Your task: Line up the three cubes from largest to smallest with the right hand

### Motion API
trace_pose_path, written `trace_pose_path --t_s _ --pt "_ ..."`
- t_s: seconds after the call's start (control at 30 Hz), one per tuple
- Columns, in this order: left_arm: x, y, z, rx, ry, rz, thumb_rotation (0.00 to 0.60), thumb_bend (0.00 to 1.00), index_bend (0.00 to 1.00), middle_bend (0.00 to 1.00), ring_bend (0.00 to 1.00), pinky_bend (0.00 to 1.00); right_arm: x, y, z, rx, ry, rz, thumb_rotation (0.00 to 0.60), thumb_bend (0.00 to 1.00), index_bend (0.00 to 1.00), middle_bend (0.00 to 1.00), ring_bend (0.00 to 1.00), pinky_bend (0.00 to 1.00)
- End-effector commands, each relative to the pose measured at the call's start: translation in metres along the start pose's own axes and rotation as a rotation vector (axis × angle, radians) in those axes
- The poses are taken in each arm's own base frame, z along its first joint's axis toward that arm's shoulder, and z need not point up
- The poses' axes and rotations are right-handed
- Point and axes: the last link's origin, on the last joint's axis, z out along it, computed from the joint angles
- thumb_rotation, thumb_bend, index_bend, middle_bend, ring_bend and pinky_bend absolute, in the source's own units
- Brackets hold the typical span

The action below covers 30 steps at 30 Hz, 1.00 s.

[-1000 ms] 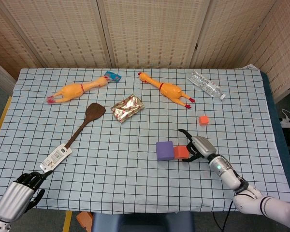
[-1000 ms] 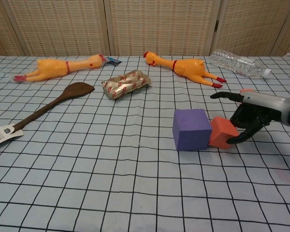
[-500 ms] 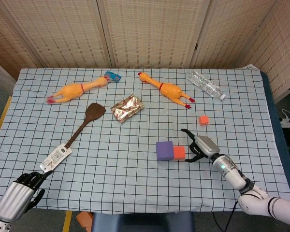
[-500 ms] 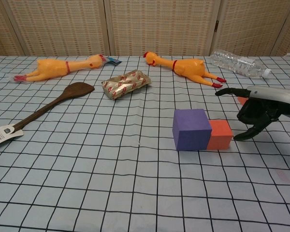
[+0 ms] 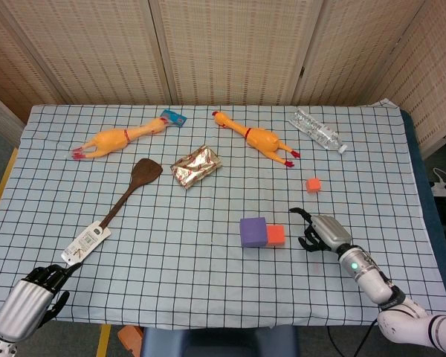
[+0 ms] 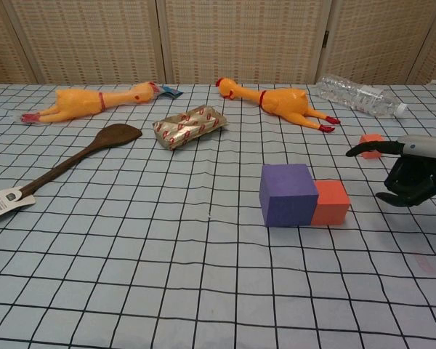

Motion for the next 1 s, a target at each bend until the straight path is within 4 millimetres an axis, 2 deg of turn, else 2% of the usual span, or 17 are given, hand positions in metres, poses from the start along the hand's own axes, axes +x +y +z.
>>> trace_pose_path --t_s 0.03,0.17,0.37,1.0 --pt "0.000 0.000 0.000 -0.001 0.001 0.001 0.600 0.45 0.19 0.40 0.32 0.43 -0.001 0.001 -0.002 -0.019 -0.012 -0.004 0.600 0.58 0.28 0.88 0.94 0.98" --pt "0.001 0.000 0.000 -0.001 0.003 -0.001 0.600 0.45 0.19 0.40 0.32 0.43 -0.005 0.000 -0.001 -0.033 -0.052 -0.007 0.600 0.65 0.35 0.89 0.94 0.98" --pt "0.001 0.000 0.000 -0.001 0.004 -0.001 0.600 0.45 0.19 0.40 0.32 0.43 -0.010 -0.004 0.000 -0.041 -0.141 -0.001 0.600 0.69 0.42 0.90 0.95 0.98" --pt "0.001 -0.001 -0.001 0.001 0.006 -0.005 0.600 0.45 0.19 0.40 0.32 0.43 -0.020 -0.013 0.011 -0.035 -0.268 0.014 0.600 0.70 0.43 0.90 0.96 0.98"
